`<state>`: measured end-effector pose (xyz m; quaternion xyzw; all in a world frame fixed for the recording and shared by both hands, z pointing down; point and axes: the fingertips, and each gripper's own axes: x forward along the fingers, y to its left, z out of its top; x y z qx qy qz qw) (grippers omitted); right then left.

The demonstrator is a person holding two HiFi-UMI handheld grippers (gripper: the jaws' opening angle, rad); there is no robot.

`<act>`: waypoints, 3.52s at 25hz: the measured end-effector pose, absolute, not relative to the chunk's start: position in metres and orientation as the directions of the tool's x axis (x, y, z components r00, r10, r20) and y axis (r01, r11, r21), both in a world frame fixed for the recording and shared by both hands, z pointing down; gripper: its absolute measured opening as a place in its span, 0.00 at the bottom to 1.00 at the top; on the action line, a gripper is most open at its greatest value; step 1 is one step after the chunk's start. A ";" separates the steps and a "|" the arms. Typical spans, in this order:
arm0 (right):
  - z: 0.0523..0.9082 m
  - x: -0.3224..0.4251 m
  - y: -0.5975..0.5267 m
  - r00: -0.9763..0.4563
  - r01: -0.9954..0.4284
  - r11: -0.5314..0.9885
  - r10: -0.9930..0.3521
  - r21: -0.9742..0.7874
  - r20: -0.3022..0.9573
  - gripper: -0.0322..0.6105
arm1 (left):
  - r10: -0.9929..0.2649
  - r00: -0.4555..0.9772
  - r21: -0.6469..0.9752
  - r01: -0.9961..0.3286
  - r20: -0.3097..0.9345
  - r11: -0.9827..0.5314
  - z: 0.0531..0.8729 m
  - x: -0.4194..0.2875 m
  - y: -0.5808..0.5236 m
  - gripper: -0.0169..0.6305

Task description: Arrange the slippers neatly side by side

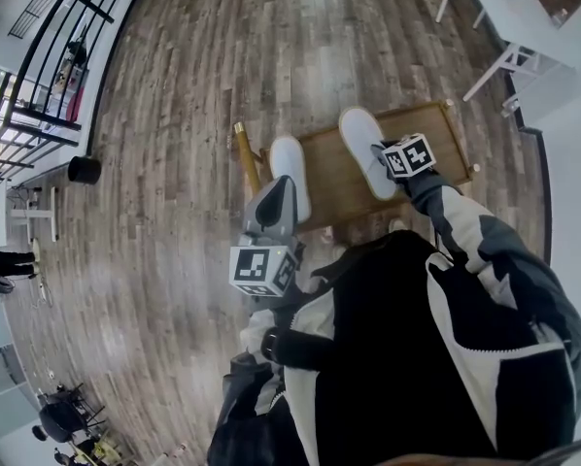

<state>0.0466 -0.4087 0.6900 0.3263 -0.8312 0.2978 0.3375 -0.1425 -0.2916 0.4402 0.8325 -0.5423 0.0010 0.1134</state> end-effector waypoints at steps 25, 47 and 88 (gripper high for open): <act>0.716 -0.053 -0.385 -0.530 -0.771 0.576 -0.345 -0.271 0.774 0.11 | -0.912 0.378 0.178 -0.920 0.158 -0.350 0.446 -0.199 -0.254 0.05; 0.783 -0.067 -0.400 -0.411 -0.830 0.511 -0.285 -0.226 0.866 0.11 | -0.928 0.302 0.182 -0.947 0.220 -0.265 0.460 -0.233 -0.229 0.05; 0.516 -0.045 -0.411 -0.755 -0.652 0.704 -0.568 -0.281 0.328 0.06 | -0.861 0.499 0.195 -0.858 0.101 -0.475 0.432 -0.163 -0.286 0.05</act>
